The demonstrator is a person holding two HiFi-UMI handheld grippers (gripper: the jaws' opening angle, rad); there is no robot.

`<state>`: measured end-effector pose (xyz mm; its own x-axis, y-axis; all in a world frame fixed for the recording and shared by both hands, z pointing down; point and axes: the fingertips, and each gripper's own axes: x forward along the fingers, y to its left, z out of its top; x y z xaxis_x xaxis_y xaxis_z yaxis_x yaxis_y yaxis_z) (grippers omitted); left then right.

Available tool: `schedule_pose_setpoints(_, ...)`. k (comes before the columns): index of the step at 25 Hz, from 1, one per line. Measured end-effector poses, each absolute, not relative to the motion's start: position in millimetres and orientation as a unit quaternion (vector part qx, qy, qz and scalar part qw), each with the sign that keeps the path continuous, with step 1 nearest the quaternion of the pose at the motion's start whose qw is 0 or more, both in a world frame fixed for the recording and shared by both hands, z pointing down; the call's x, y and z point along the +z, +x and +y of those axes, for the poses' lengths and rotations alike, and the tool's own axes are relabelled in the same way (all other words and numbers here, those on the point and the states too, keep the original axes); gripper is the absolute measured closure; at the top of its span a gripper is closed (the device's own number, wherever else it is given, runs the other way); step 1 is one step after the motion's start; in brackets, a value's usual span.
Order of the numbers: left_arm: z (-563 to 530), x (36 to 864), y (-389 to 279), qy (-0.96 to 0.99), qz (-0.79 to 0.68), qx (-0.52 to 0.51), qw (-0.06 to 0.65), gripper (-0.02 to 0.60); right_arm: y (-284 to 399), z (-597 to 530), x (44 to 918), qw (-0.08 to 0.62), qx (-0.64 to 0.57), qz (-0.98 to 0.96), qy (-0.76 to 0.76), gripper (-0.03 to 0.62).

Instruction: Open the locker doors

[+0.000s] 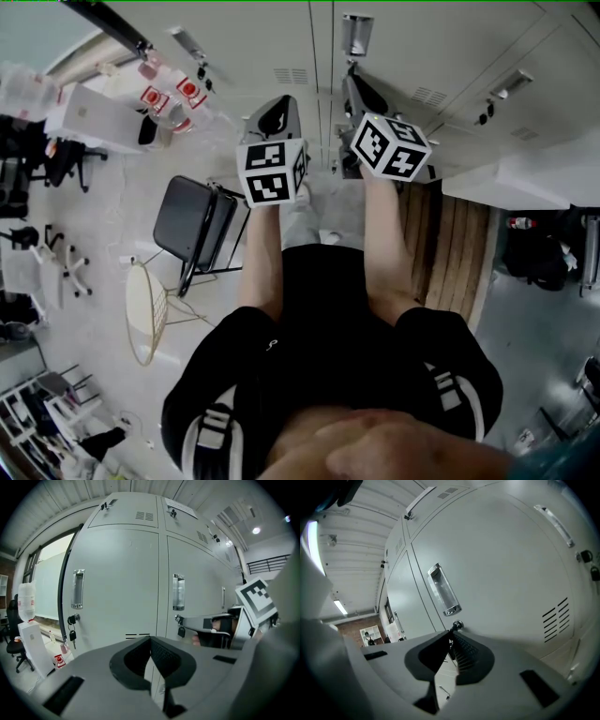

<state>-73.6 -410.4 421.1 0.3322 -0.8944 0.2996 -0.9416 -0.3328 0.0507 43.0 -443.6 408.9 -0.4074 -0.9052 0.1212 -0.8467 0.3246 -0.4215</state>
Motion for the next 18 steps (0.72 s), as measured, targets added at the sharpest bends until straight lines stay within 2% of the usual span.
schedule_pose_setpoints(18,-409,424,-63,0.82,-0.55,0.104,0.12,0.571,49,-445,412,0.302,-0.4,0.758,-0.417,0.557)
